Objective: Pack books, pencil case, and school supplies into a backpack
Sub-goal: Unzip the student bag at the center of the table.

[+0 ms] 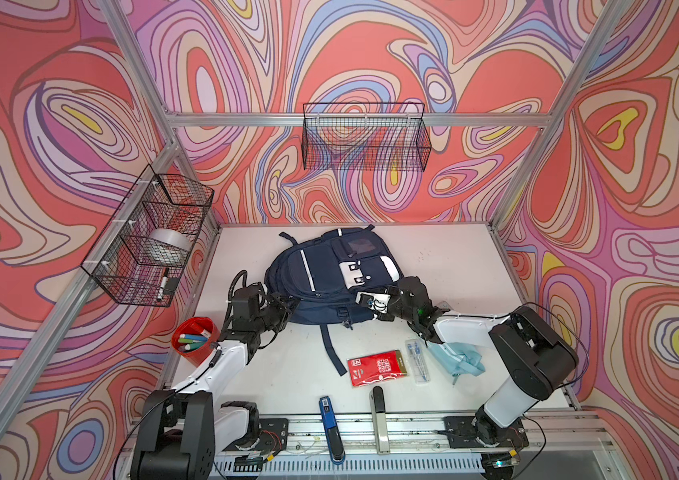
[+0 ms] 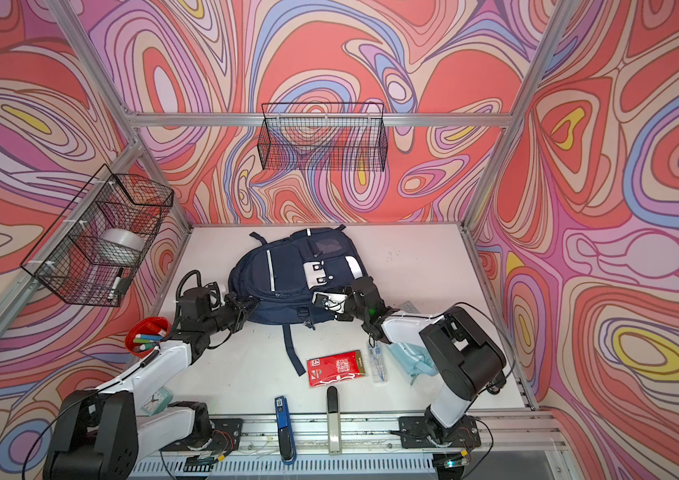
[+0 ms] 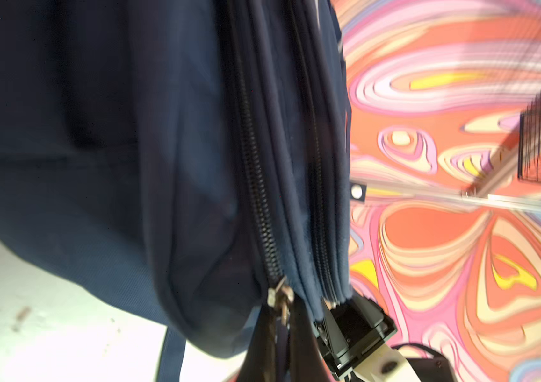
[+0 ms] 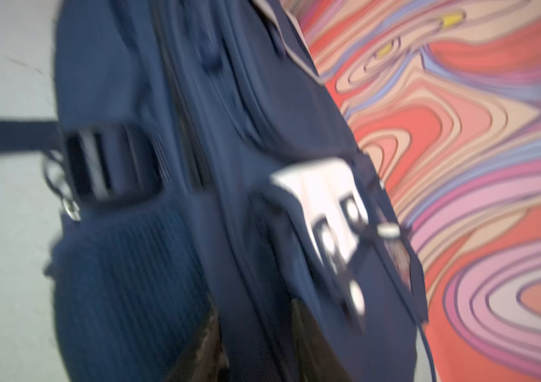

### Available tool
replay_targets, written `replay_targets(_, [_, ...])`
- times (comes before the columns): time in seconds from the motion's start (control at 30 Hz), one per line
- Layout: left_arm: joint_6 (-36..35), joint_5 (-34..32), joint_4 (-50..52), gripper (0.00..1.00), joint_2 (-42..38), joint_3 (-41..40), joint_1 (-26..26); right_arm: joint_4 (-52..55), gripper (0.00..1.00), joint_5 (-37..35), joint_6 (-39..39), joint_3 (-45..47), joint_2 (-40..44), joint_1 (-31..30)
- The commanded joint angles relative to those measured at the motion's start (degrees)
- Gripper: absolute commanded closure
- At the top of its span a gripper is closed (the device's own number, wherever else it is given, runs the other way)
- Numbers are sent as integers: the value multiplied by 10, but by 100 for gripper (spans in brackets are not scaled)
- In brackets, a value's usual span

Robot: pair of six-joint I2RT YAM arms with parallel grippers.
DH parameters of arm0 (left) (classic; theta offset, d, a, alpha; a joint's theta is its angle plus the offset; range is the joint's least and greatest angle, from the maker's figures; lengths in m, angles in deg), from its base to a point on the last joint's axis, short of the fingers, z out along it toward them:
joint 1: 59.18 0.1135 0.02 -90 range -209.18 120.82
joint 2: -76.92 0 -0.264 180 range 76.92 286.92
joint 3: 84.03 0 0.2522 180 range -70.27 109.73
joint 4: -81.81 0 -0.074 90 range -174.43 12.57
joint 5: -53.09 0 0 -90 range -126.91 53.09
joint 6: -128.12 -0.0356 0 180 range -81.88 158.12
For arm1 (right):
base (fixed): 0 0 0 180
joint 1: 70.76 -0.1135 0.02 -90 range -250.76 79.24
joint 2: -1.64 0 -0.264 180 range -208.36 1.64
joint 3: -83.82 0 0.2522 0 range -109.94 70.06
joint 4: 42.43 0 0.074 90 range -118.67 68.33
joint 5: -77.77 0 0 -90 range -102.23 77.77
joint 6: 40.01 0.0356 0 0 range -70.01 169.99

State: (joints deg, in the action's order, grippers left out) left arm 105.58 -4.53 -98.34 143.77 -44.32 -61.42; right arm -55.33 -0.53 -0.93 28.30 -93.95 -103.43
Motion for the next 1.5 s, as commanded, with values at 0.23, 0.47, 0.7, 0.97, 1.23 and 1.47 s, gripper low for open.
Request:
replay_targets(0.23, [41, -66, -55, 100, 20, 0, -91, 36, 52, -83, 82, -76, -19, -156])
replay_targets(0.47, [40, -78, -24, 100, -11, 16, -109, 11, 54, -128, 82, -166, -144, -195])
replay_targets(0.7, [26, -98, 12, 100, -45, 3, -104, 29, 100, -152, 57, -165, -172, -195])
replay_targets(0.97, [83, -62, -66, 100, -28, -48, -1, 14, 100, -46, 11, -64, -81, -181])
replay_targets(1.23, [113, -43, -110, 100, 13, -29, 39, 30, 100, -19, -20, -29, -33, -146])
replay_targets(1.47, [100, -38, -127, 100, 46, -9, 49, 14, 100, -4, -27, 8, 5, -88])
